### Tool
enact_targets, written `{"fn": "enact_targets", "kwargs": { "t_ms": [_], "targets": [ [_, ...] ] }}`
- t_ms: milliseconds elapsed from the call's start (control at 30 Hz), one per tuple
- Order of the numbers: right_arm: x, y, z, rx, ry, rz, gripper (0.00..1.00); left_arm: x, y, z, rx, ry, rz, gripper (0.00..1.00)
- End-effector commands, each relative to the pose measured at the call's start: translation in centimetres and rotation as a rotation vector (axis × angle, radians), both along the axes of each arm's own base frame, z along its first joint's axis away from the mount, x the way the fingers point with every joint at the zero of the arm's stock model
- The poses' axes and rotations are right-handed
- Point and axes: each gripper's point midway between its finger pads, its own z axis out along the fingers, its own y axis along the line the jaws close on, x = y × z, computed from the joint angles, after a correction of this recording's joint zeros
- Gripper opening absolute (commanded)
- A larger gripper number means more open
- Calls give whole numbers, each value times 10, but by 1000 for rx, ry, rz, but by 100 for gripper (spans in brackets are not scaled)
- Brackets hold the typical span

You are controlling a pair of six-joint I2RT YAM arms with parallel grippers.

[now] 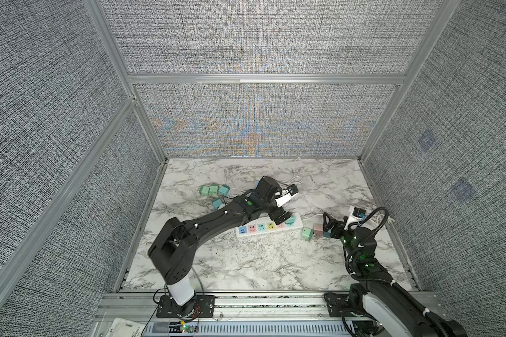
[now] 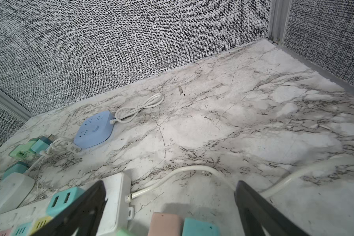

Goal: Insert plugs into power strip
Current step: Insert the plug into the socket, then move the plug to the center of the table.

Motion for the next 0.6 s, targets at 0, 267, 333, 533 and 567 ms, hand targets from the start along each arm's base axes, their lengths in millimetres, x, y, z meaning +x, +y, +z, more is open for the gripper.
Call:
{"fn": "enact_targets", "kwargs": {
  "t_ms": [0, 267, 333, 533, 567],
  "targets": [
    [3, 1, 8, 3, -28, 3, 99, 19, 25, 41, -197, -113, 228, 99],
    [2, 4, 9, -2, -32, 15, 100, 9, 80, 25, -219, -138, 391, 99],
    [1, 4, 9, -4, -30, 13, 99, 8, 86, 20, -228, -143, 412, 99],
    [2, 9, 6, -22, -4, 24, 99, 9, 89, 36, -211, -172, 391, 99],
    [1, 10, 6, -23, -3, 23, 100, 11, 94, 39, -205, -187, 408, 99]
  ]
}}
